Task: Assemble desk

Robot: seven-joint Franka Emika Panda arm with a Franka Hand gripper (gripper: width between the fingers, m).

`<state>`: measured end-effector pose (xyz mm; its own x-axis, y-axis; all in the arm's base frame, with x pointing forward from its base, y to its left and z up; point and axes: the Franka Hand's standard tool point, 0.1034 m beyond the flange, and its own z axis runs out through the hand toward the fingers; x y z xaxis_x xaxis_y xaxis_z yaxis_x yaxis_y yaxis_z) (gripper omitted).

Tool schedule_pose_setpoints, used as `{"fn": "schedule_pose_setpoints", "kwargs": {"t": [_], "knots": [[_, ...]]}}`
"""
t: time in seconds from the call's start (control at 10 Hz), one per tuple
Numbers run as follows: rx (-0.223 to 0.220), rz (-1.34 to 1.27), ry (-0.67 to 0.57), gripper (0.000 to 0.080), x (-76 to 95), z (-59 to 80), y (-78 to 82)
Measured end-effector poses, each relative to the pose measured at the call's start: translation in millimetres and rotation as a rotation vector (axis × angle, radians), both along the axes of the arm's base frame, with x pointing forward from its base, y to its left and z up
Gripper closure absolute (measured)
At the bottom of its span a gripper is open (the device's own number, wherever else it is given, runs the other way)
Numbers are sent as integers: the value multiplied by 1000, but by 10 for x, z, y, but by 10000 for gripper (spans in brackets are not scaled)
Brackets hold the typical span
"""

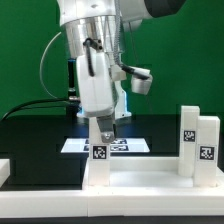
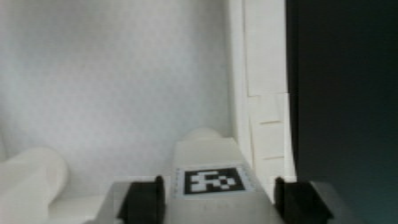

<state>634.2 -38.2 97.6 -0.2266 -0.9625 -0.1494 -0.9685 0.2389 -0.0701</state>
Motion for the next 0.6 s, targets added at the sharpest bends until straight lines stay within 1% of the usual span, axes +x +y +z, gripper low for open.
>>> {"fn": "schedule_pose_setpoints", "kwargs": {"t": [0.3,0.4,0.5,0.6], "knots": [[0,-28,5,506,-5,1,-15],[2,-31,4,418,-3,2,-7],[1,-25,4,280,-3,1,-4],[0,-18,2,191,-2,2,-6]]}}
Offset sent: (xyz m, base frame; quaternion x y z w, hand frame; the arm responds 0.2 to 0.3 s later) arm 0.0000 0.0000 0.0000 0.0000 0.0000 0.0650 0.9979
